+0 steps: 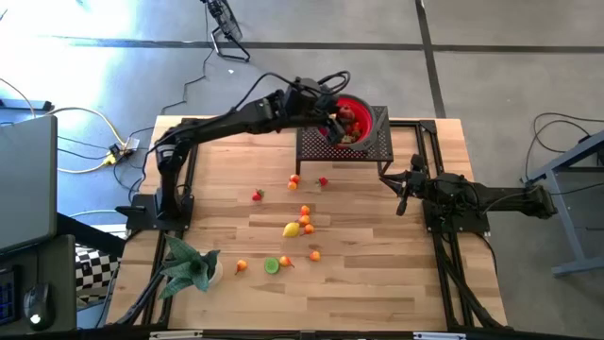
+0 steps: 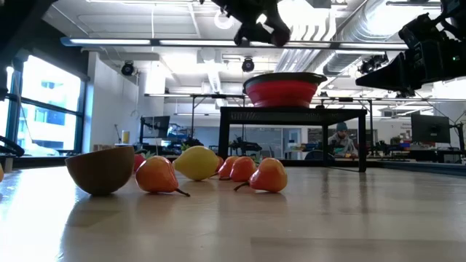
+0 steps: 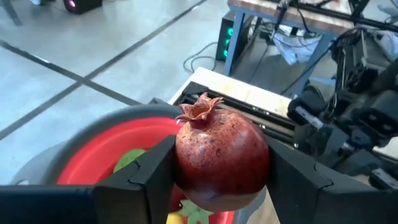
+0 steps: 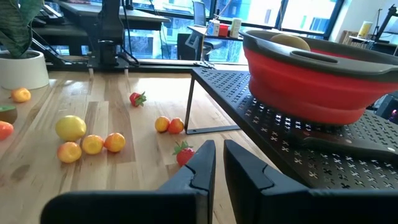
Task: Pick & Place Fruit
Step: Put the pomegranate into the strainer on the shelf, then put the strawberry into the strainer on the shelf
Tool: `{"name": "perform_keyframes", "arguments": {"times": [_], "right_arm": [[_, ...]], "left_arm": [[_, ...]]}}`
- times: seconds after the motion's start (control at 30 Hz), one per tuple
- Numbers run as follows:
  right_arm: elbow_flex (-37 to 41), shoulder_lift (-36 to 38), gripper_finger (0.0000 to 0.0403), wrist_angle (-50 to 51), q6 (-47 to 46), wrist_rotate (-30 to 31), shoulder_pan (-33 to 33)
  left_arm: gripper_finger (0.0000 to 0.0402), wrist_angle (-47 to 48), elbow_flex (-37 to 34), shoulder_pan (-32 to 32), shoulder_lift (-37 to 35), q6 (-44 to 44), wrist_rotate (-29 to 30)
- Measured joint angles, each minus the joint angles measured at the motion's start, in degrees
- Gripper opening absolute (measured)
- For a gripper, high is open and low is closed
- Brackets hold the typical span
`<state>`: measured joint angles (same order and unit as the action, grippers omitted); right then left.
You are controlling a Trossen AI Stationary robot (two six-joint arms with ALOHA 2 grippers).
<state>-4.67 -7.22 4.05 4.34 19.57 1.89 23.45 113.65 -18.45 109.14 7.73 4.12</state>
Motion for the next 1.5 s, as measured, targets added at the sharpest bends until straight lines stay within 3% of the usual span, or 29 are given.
{"name": "perform_keyframes", "arguments": {"times": [0.23,0.43,0.73,1.07,1.5], "right_arm": [[0.0,0.0,0.0026,0.0,0.0,0.0,0.0],[0.0,0.0,0.0026,-0.1,0.0,0.0,0.0],[0.0,0.0,0.0026,-0.1,0.0,0.0,0.0],[0.0,0.0,0.0026,-0.1,0.0,0.0,0.0],[0.0,0.0,0.0026,-0.1,0.0,0.0,0.0]], "left_arm": [[0.0201,-0.8,0.0,-0.9,4.2,0.1,0.1],[0.0200,-0.9,0.0,-2.5,5.3,0.1,4.6],[0.0201,-0.4,0.0,-4.1,5.2,0.2,5.9],[0.0249,-0.6,0.0,-4.0,5.2,-1.6,6.0],[0.0262,-0.6,0.0,-4.0,5.2,0.0,5.9]]}}
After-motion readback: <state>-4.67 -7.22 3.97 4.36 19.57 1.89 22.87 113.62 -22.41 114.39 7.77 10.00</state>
